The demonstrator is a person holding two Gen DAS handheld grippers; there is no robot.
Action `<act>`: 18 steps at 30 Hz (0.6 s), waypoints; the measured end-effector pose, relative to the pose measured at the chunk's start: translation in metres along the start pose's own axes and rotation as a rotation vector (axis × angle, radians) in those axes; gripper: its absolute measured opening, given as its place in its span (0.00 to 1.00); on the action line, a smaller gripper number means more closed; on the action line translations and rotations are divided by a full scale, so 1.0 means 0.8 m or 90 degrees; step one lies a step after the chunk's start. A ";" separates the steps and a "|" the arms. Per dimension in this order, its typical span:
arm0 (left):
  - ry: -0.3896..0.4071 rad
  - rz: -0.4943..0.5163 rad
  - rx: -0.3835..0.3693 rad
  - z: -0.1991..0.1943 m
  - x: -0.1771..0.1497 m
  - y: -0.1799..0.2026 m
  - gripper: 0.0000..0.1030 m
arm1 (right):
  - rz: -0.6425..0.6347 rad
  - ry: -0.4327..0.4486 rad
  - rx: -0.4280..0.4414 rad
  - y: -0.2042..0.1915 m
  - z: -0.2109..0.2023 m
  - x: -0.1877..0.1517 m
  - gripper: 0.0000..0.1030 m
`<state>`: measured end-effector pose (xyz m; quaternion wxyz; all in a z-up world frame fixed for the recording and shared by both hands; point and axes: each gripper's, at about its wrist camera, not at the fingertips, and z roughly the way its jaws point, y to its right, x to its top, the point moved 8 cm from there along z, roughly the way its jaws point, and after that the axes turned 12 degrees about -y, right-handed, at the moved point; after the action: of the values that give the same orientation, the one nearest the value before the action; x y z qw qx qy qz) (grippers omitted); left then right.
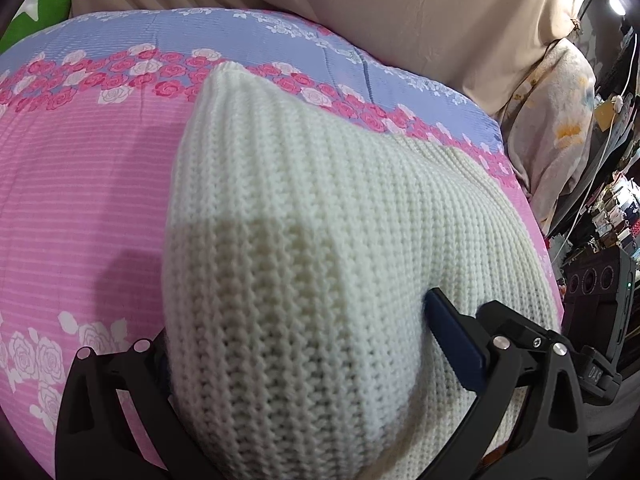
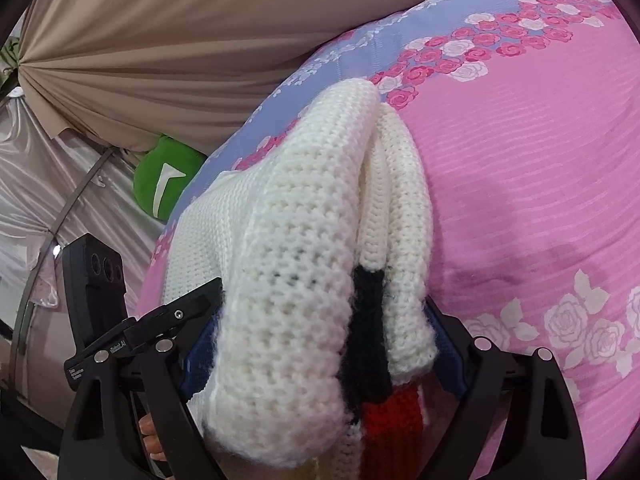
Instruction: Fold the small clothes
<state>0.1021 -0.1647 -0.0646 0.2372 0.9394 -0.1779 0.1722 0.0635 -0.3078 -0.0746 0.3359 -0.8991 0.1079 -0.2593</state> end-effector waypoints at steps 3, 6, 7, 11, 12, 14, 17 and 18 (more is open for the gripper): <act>0.008 0.009 0.004 0.001 0.003 0.000 0.96 | 0.000 0.001 0.006 0.001 0.001 0.002 0.85; 0.015 0.016 0.004 0.002 0.005 0.000 0.96 | -0.002 0.002 0.005 0.001 0.003 0.005 0.84; 0.018 0.018 0.002 0.002 0.006 0.000 0.96 | -0.003 0.004 0.001 0.001 0.004 0.006 0.83; 0.020 0.023 -0.004 0.000 0.006 -0.001 0.96 | -0.001 0.008 -0.009 0.001 0.003 0.007 0.75; 0.016 0.026 -0.008 0.000 0.006 -0.001 0.96 | -0.001 0.009 -0.009 0.001 0.004 0.008 0.70; 0.007 0.024 -0.020 -0.002 0.005 -0.002 0.95 | -0.002 0.007 -0.002 0.000 0.004 0.007 0.61; 0.004 0.024 -0.033 -0.015 0.003 0.001 0.79 | -0.010 0.026 -0.009 -0.006 -0.004 0.003 0.50; 0.006 0.030 -0.033 -0.022 0.003 0.003 0.70 | -0.006 0.034 -0.013 -0.009 -0.006 0.000 0.49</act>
<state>0.0987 -0.1587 -0.0485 0.2582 0.9277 -0.2031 0.1776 0.0612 -0.3053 -0.0667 0.3226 -0.8957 0.1150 -0.2836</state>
